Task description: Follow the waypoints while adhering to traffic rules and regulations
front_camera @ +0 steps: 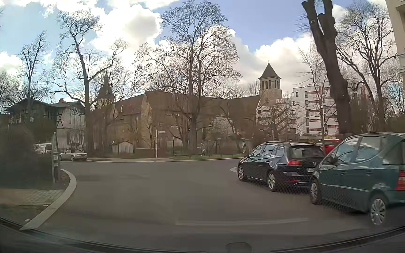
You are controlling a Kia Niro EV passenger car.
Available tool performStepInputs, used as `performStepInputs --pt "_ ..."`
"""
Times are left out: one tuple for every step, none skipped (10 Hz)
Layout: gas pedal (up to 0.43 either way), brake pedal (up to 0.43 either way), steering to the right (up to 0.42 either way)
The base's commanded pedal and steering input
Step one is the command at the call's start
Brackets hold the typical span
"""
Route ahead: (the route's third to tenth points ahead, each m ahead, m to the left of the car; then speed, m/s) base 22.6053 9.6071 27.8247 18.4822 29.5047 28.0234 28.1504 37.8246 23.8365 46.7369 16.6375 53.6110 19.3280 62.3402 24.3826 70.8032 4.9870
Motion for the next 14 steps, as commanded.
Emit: performStepInputs --pt "0.000 0.091 -0.129" --pt "0.000 0.104 -0.128" --pt "0.000 0.116 -0.129" --pt "0.000 0.110 -0.129" --pt "0.000 0.116 -0.130" --pt "0.000 0.116 -0.132" --pt "0.000 0.116 -0.136" --pt "0.000 0.116 -0.138" --pt "0.000 0.122 -0.139" --pt "0.000 0.122 -0.139" --pt "0.000 0.128 -0.139" --pt "0.000 0.122 -0.139" --pt "0.000 0.128 -0.139" --pt "0.000 0.128 -0.139"
